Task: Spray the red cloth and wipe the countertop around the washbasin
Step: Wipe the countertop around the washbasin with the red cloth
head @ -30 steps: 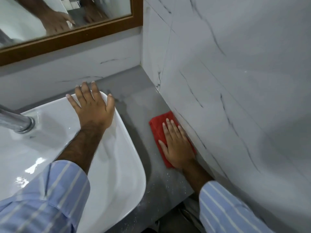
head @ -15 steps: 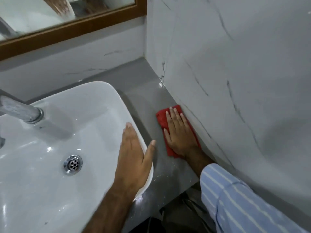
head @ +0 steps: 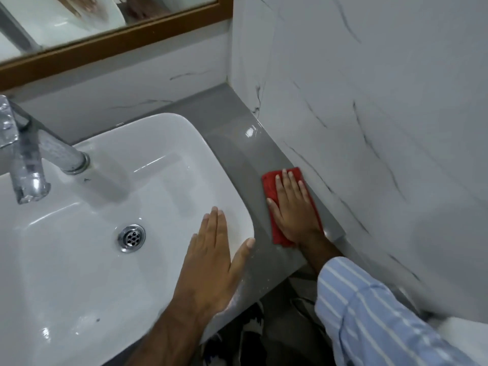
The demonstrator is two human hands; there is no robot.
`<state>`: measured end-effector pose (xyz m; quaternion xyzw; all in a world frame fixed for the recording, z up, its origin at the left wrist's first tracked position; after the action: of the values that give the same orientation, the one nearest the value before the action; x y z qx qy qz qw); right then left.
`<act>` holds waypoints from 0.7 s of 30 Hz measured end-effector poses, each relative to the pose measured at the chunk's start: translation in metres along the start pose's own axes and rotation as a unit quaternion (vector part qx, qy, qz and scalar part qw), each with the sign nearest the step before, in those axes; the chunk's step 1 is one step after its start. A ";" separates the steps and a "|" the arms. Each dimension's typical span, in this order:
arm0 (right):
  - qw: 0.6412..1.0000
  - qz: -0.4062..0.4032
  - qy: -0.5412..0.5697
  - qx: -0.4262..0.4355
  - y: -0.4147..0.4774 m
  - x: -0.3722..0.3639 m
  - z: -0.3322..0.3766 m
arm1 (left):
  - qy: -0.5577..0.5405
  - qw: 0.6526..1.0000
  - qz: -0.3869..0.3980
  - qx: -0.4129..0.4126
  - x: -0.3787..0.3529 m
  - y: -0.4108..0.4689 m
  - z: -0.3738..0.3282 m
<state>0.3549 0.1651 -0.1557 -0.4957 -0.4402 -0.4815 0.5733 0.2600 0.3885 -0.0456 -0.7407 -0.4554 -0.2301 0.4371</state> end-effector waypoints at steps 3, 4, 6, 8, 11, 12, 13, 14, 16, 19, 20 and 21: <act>1.000 0.005 0.011 0.019 -0.043 -0.007 0.012 | 0.006 1.000 0.001 0.002 0.003 -0.013 0.020; 0.999 0.007 0.016 0.034 -0.063 -0.011 0.018 | 0.009 1.000 0.000 0.006 0.006 -0.019 0.030; 0.998 0.025 0.035 0.034 -0.098 -0.017 0.024 | 0.020 1.000 -0.002 0.015 0.013 -0.036 0.052; 0.999 0.029 0.043 0.012 -0.108 -0.017 0.026 | 0.018 0.999 -0.017 0.034 0.021 -0.055 0.076; 0.999 0.011 0.046 -0.007 -0.079 -0.008 0.030 | 0.008 0.995 -0.047 0.082 0.033 -0.075 0.104; 0.999 0.001 0.044 -0.018 -0.061 -0.004 0.032 | 0.009 0.994 -0.056 0.093 0.036 -0.079 0.109; 0.999 -0.004 0.042 -0.033 -0.040 0.000 0.032 | 0.014 0.994 -0.063 0.093 0.037 -0.080 0.111; 0.998 -0.005 0.038 -0.045 -0.019 0.004 0.033 | 0.022 0.994 -0.072 0.085 0.037 -0.079 0.110; 0.999 -0.004 0.033 -0.033 0.018 0.008 0.044 | 0.042 0.992 -0.086 0.076 0.035 -0.078 0.110; 0.996 0.019 -0.004 0.084 0.023 0.001 0.073 | 0.064 0.991 -0.085 0.078 0.032 -0.078 0.114; 0.989 0.023 -0.021 0.145 0.008 -0.002 0.078 | 0.063 0.991 -0.088 0.075 0.032 -0.079 0.114; 0.978 0.031 -0.022 0.207 -0.012 -0.005 0.082 | 0.061 0.991 -0.093 0.072 0.033 -0.079 0.114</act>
<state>0.3403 0.2461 -0.1489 -0.3904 -0.5272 -0.3513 0.6681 0.1999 0.5181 -0.0454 -0.6464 -0.5097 -0.2813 0.4932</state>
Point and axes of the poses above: each hand's wrist, its own y-axis towards the middle knuckle, its own x-axis out of the back of the hand, z = x × y, the point moved 5 cm from there along y, towards the middle knuckle, and after that the axes turned 2 degrees about y, right-handed, at the moved point
